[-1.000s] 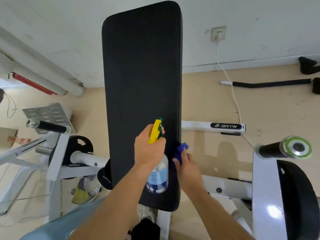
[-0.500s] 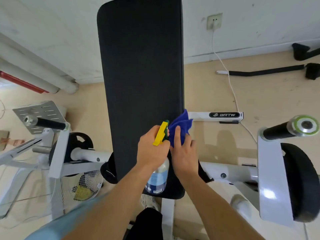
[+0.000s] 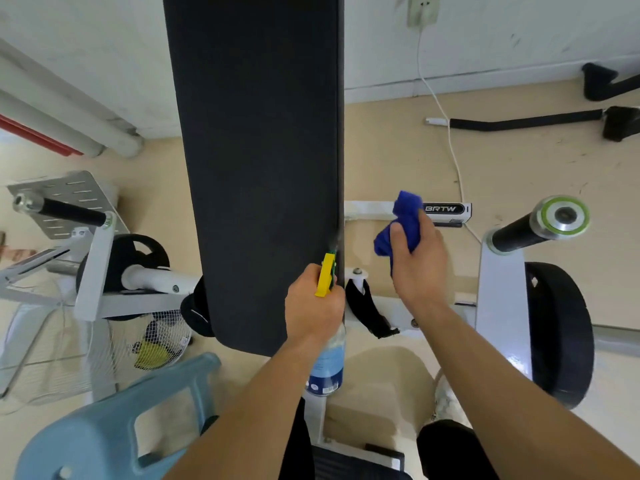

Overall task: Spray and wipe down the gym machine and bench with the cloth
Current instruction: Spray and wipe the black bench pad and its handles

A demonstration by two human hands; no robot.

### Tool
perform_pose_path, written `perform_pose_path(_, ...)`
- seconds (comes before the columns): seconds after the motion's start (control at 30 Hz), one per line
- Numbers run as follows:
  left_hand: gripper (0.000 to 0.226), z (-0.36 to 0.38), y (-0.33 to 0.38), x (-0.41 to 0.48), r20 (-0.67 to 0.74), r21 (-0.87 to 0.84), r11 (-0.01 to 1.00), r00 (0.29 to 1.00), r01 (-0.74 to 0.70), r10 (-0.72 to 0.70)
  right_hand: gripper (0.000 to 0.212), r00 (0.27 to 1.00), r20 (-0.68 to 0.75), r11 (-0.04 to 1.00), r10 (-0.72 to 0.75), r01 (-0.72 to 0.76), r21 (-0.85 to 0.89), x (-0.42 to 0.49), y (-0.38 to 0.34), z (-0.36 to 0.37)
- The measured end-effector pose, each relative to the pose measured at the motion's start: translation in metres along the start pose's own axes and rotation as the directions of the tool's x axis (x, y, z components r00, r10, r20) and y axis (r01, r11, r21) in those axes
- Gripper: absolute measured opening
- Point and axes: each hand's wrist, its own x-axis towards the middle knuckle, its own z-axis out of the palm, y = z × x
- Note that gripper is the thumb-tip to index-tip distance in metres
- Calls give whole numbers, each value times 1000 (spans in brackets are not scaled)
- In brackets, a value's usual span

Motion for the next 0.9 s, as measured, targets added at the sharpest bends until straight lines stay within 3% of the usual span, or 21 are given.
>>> perform_pose_path(0.13, 18, 4, -5, -4, -24, -21, 996, 996, 86, -86, 35, 992, 93, 992, -81, 71, 105, 37, -9, 32)
perform_pose_path(0.27, 4, -11, -3, -2, 48, -45, 998, 998, 35, -33, 58, 976, 205, 994, -78, 93, -64, 48, -16, 86)
perform_pose_path(0.43, 19, -44, 6, 21, -29, 1, 998, 997, -69, 69, 65, 992, 115, 926, -44, 84, -369, -17, 28, 116)
perform_pose_path(0.5, 21, -56, 11, 34, -28, 13, 996, 996, -87, 88, 66, 989, 150, 857, 18, 61, -511, -63, 61, 116)
perform_pose_path(0.6, 18, -66, 20, 49, 11, 66, 988, 990, -141, 141, 65, 938, 258, 787, 229, -22, -617, -116, 89, 105)
perform_pose_path(0.67, 15, -70, 24, 51, 42, 85, 979, 983, -183, 180, 61, 915, 286, 802, 284, -64, -593, -117, 89, 98)
perform_pose_path(0.8, 14, -71, 24, 48, 53, 79, 979, 981, -188, 185, 58, 986, 113, 960, 122, -89, -265, -48, 35, 97)
perform_pose_path(0.9, 13, -69, 17, 44, 27, 68, 980, 982, -186, 184, 65, 999, 35, 966, 28, -18, -258, 17, -20, 113)
